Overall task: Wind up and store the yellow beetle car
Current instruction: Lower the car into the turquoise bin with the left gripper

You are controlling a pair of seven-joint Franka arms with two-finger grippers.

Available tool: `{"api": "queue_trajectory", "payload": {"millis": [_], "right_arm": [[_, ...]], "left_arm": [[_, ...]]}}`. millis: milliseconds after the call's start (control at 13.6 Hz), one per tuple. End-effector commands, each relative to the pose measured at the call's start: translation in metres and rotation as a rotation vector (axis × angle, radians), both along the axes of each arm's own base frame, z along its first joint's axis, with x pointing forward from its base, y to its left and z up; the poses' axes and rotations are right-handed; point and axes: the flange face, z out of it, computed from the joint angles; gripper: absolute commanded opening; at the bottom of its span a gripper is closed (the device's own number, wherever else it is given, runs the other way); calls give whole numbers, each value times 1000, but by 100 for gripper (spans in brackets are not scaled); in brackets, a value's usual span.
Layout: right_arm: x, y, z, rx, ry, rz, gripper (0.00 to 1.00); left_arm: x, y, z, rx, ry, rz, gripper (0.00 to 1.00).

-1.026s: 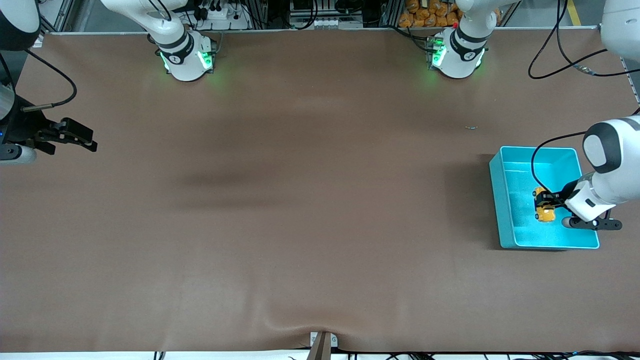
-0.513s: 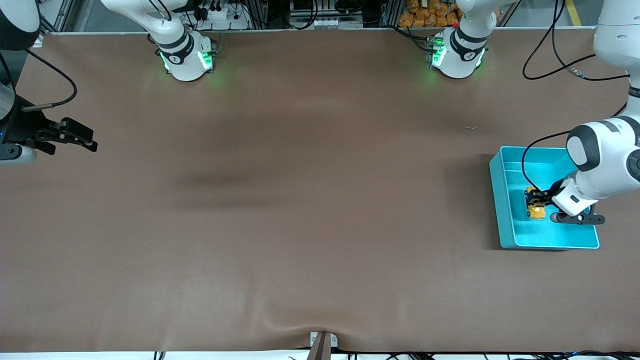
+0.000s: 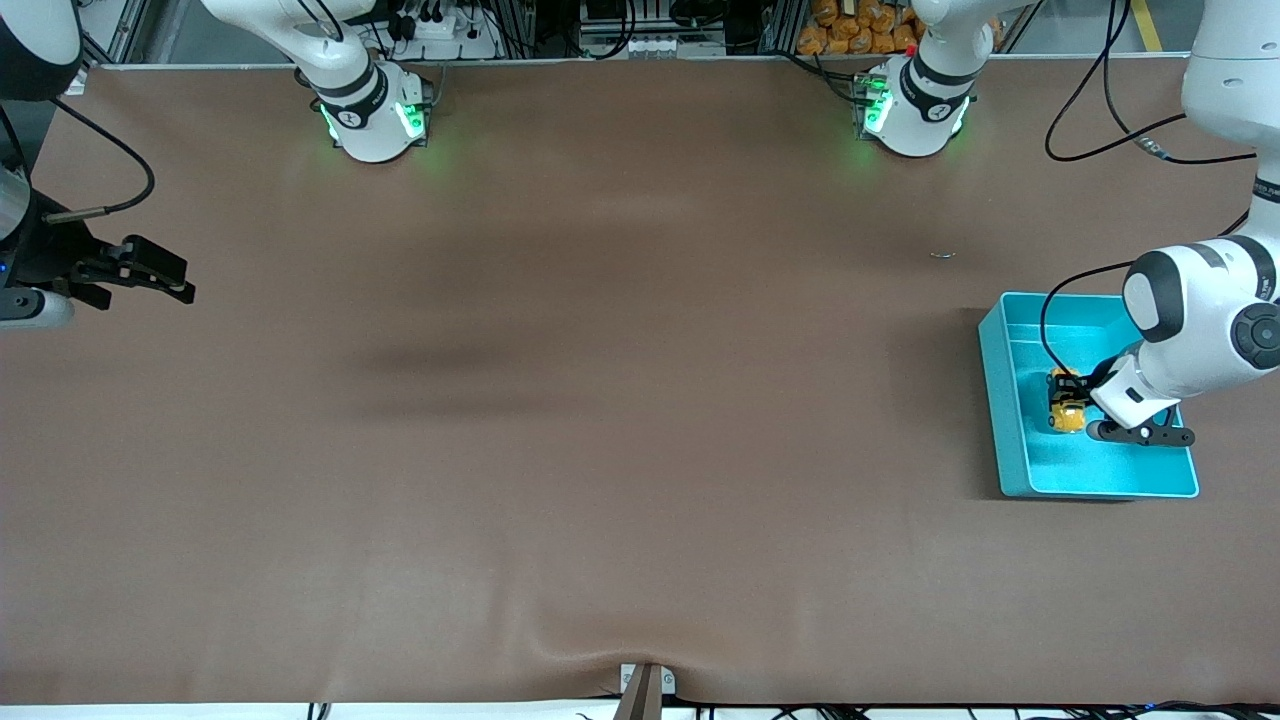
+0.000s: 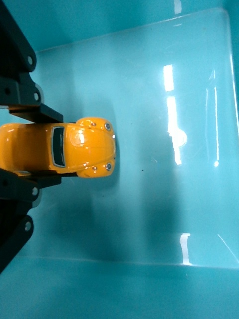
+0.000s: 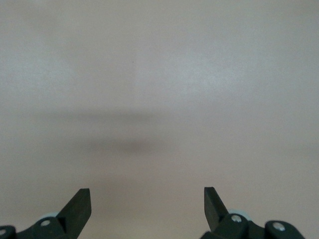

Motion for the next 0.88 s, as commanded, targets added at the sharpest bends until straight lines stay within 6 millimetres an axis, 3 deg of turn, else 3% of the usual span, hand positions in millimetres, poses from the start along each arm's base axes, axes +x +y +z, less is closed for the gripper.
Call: {"api": "queue_trajectory", "payload": {"millis": [0,73,147,293,513,806], "right_arm": [[-1,1,5,-16,-6,-11,100],[-1,1,5,-16,-8,-11,100],[-1,1,5,-16,-6,-11,100],[-1,1,5,-16,-6,-11,100],[-1,1,5,-16,-6,-11,100],[-1,1,5,-16,-6,-11,100]], "left_arm": [[-4,10,1,18,-8,1,50],[-4,10,3,19,-9,1,83],[-3,9,7,21,-17,1,100],[-2,8,26,30,-38,2,100],[2,4,80,48,-84,19,100],[10,-38,140,52,-145,-11,100]]}}
